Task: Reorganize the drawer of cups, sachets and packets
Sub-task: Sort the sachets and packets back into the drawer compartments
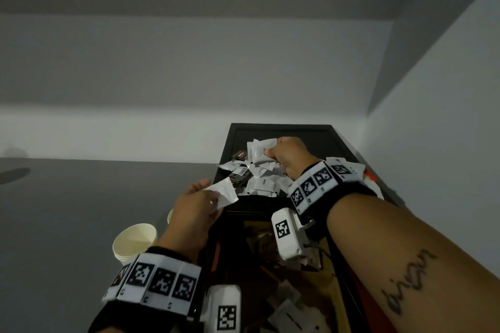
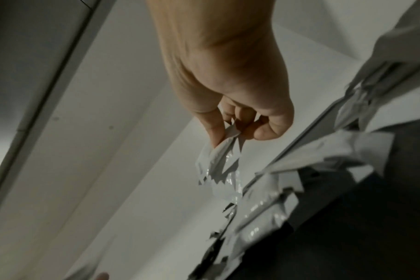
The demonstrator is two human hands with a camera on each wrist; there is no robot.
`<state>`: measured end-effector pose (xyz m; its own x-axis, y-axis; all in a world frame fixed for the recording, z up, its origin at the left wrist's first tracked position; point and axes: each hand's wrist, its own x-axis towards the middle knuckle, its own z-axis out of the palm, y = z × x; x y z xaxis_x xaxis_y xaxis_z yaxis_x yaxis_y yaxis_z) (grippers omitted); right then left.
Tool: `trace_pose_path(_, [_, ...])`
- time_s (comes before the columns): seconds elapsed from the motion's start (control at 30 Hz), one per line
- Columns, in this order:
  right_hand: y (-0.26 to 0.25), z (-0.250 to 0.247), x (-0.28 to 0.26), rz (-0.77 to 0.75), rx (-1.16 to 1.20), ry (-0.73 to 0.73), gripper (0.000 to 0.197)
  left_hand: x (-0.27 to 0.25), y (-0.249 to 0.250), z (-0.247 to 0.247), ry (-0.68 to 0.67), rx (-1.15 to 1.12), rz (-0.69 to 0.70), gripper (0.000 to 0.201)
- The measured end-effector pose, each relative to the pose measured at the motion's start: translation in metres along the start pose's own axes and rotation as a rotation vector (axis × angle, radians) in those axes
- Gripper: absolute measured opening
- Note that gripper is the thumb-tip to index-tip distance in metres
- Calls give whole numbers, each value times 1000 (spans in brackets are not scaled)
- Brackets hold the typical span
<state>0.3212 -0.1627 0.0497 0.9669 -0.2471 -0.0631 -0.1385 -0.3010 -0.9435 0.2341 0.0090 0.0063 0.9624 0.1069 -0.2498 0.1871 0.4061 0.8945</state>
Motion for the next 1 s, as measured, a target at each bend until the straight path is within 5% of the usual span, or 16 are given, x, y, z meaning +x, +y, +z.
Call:
trace_pose_path(0.27, [21, 12, 19, -59, -651, 43, 48, 19, 10, 12, 76, 188, -9, 27])
trace_pose_path(0.4, [13, 4, 1, -172, -455, 80, 48, 13, 11, 15, 51, 154, 28, 29])
trace_pose_path(0.53, [0, -4, -60, -302, -252, -329, 30, 0, 10, 25, -117, 58, 111, 22])
trace_pose_path(0.6, [3, -8, -74, -316, -277, -421, 31, -5, 9, 32, -165, 87, 134, 21])
trace_pose_path(0.83, [14, -76, -41, -348, -457, 154, 28, -19, 8, 22, -131, 393, 212, 18])
trace_pose_path(1.0, [40, -107, -15, -156, -669, 244, 17, -20, 9, 6, -70, 597, 177, 19])
